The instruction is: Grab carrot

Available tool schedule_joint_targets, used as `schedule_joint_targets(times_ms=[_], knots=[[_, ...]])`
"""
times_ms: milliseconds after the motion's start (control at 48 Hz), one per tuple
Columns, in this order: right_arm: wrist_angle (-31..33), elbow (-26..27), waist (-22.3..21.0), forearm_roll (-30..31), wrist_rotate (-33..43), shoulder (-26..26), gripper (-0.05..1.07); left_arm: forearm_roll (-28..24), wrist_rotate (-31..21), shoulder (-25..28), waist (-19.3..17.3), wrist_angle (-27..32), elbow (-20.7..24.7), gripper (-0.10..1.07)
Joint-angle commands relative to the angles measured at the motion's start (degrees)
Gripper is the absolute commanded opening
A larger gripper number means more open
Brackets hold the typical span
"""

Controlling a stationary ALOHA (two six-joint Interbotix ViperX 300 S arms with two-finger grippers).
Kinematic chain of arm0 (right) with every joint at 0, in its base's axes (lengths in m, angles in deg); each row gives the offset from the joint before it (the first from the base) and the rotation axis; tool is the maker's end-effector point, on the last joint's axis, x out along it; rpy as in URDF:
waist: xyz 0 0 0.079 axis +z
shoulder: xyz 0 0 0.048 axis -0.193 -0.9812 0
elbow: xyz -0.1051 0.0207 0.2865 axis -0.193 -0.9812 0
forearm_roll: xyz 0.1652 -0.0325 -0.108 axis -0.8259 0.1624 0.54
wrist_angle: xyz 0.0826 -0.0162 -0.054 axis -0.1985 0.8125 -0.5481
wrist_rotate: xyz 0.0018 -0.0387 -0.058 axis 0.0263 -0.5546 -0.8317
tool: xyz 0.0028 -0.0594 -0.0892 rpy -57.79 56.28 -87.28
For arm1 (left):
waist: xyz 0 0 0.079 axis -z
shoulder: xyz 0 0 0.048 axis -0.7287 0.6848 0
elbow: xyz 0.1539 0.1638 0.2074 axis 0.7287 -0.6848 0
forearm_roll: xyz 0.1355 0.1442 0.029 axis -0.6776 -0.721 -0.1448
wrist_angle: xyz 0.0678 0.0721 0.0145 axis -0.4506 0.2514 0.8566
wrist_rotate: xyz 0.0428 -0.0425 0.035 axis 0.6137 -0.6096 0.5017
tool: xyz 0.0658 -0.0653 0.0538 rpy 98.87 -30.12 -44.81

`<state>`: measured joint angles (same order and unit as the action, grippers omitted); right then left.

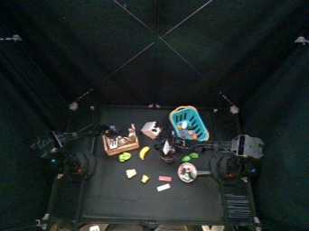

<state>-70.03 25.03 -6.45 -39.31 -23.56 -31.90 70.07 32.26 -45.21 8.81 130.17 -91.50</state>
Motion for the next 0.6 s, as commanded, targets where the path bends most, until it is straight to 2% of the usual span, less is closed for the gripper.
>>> schedule_joint_targets(times_ms=[0, 250, 396, 583], knots=[[-0.2, 1.1, -0.2, -0.1, 0.1, 0.9, 1.03, 0.1, 0.0, -4.7, -0.2, 0.4, 0.6, 0.6], [0.5, 1.8, -0.2, -0.1, 0.0, 1.0, 1.03, -0.1, 0.1, -12.1, -0.2, 2.2, -1.0, 0.6], [0.8, 2.2, -0.1, -0.1, 0.0, 0.9, 1.03, -0.1, 0.1, -13.4, -0.2, 2.2, -1.8, 0.6], [0.9, 2.3, -0.2, 0.0, 0.0, 0.9, 1.03, -0.2, 0.3, -12.6, 0.3, 3.3, -3.0, 0.63]])
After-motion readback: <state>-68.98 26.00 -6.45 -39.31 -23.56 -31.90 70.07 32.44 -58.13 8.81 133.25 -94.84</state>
